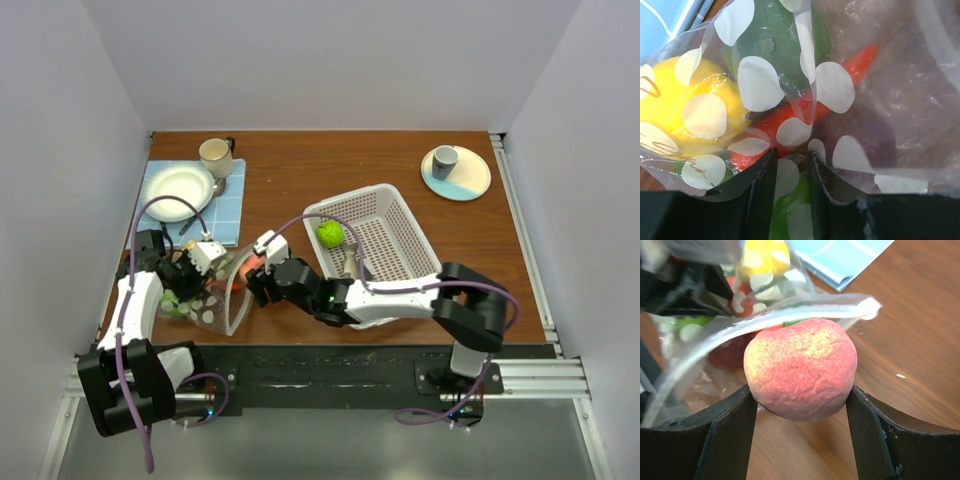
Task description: Open the zip-top bag and remove the fake food
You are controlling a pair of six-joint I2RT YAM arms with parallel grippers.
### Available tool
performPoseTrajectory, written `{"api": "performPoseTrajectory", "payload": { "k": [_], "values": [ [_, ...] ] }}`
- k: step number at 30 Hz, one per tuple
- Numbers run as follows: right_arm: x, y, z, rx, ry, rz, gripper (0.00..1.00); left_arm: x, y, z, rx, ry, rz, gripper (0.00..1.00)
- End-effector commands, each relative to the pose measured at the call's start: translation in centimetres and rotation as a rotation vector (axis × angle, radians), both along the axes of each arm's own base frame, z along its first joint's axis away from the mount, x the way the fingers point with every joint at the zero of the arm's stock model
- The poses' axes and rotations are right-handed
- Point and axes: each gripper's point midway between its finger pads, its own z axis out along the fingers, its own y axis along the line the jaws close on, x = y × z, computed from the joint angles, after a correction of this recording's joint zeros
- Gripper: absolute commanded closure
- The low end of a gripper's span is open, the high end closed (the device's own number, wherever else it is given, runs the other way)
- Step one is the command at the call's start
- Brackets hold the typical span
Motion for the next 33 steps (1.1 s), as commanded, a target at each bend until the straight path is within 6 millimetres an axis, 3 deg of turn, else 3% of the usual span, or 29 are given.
{"api": "performPoseTrajectory", "payload": {
  "k": [1,5,7,8,12,16,17,19,20,26,29,32,33],
  "values": [
    [1.0,-3.5,5.3,0.004,-0.108,-0.085,0.56,0.6,0.0,0.4,-0.008,-0.023,-0.005,0.64],
    [1.6,-8.9,6.6,-0.081,-0.114,-0.164,0.56,0.8,-0.1,0.5,-0.018,-0.026,-0.003,0.64],
    [2.2,-12.1,5.6,-0.134,-0.097,-0.229,0.56,0.8,-0.1,0.4,-0.022,-0.028,-0.003,0.64],
    [2.7,-13.9,6.9,-0.117,-0.111,-0.290,0.57,0.8,-0.2,0.5,-0.024,-0.028,-0.003,0.64],
    [4.9,-20.8,6.2,-0.118,-0.085,-0.533,0.57,0.9,-0.2,0.6,-0.029,-0.028,0.000,0.64],
    [6.1,-23.8,5.3,-0.172,-0.058,-0.668,0.42,1.3,-0.7,1.8,-0.069,-0.033,0.012,0.69],
    [6.2,-23.9,5.0,-0.187,-0.057,-0.680,0.29,1.6,-0.8,2.3,-0.078,-0.042,0.021,0.81],
    [6.5,-24.1,4.6,-0.215,-0.054,-0.710,0.14,2.6,-1.1,4.4,-0.106,-0.064,0.049,0.95],
    [6.6,-23.9,4.6,-0.212,-0.051,-0.714,0.11,3.7,-1.1,6.4,-0.110,-0.108,0.050,1.00],
    [6.7,-21.9,5.2,-0.155,-0.014,-0.674,0.02,5.0,-3.5,14.0,-0.218,-0.219,0.010,1.00],
    [5.7,-19.8,5.5,-0.114,-0.008,-0.605,0.01,4.7,-3.7,14.9,-0.224,-0.225,0.011,1.00],
    [4.2,-17.2,6.1,-0.109,-0.032,-0.538,0.01,4.7,-2.4,12.9,-0.156,-0.219,0.053,1.00],
    [3.8,-16.5,6.4,-0.105,-0.040,-0.518,0.01,4.7,-1.6,11.9,-0.130,-0.212,0.078,0.85]
  ]
}}
